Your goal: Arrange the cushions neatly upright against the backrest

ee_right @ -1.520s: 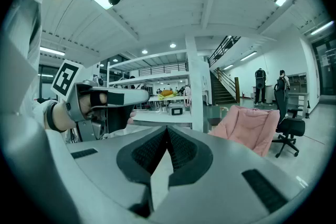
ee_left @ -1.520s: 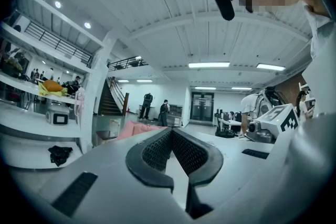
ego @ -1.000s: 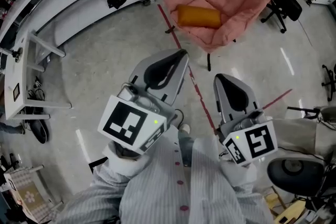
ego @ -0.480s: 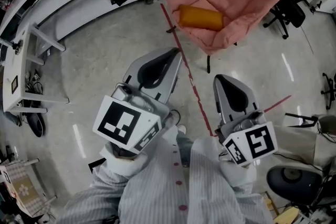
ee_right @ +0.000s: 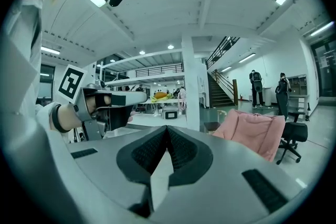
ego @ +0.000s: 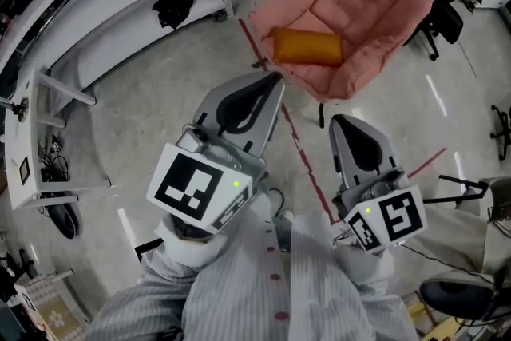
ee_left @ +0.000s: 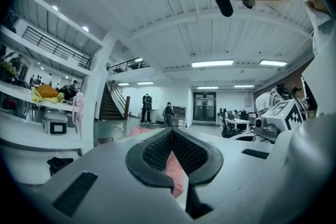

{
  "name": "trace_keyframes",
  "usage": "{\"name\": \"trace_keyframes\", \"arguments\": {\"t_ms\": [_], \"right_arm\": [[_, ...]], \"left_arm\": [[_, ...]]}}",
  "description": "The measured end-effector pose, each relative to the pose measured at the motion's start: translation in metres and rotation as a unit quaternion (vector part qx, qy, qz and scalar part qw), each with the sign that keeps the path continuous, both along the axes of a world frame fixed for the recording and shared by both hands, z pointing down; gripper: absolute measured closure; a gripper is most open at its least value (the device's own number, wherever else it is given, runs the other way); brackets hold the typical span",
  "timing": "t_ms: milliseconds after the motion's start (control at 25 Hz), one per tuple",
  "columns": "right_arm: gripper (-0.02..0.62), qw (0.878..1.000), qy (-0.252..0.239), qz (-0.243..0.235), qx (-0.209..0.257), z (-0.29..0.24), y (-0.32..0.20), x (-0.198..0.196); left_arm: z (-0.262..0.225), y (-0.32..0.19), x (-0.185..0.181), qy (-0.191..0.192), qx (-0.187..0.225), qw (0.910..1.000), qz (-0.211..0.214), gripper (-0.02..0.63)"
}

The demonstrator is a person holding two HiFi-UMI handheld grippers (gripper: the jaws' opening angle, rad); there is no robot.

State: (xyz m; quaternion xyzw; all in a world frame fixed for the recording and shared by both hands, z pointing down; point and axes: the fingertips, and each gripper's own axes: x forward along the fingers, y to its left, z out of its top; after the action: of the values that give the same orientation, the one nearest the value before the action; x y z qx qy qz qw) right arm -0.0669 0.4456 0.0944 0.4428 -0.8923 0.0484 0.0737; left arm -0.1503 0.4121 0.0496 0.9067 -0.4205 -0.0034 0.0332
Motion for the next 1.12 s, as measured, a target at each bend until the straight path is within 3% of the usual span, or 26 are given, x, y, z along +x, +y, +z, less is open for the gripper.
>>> {"name": "trace_keyframes", "arguments": {"t_ms": [240,560,840,1120], "right_arm": [[0.582,1.0,0.002,0.019,-0.007,0.006,-0.064,-0.026],[0.581,0.998,0.003,0.054,-0.014,0.015,-0.111,-0.045],[0.581,0.997,-0.001,0.071,-0.032,0.032,-0.159,-0.033],[0.581,0.997,0.003,0.068,-0.045,0.046,-0.239,-0.004]], "left_arm": [[0.003,-0.063,-0.026,-0.008,-0.001,0.9997,0.022,0.595],[0.01,-0.117,-0.049,-0.006,-0.002,0.9989,0.047,0.595],[0.031,-0.163,-0.047,-0.008,-0.024,0.9984,0.05,0.595],[0.041,-0.243,-0.022,-0.009,-0.031,0.9987,0.038,0.595]]}}
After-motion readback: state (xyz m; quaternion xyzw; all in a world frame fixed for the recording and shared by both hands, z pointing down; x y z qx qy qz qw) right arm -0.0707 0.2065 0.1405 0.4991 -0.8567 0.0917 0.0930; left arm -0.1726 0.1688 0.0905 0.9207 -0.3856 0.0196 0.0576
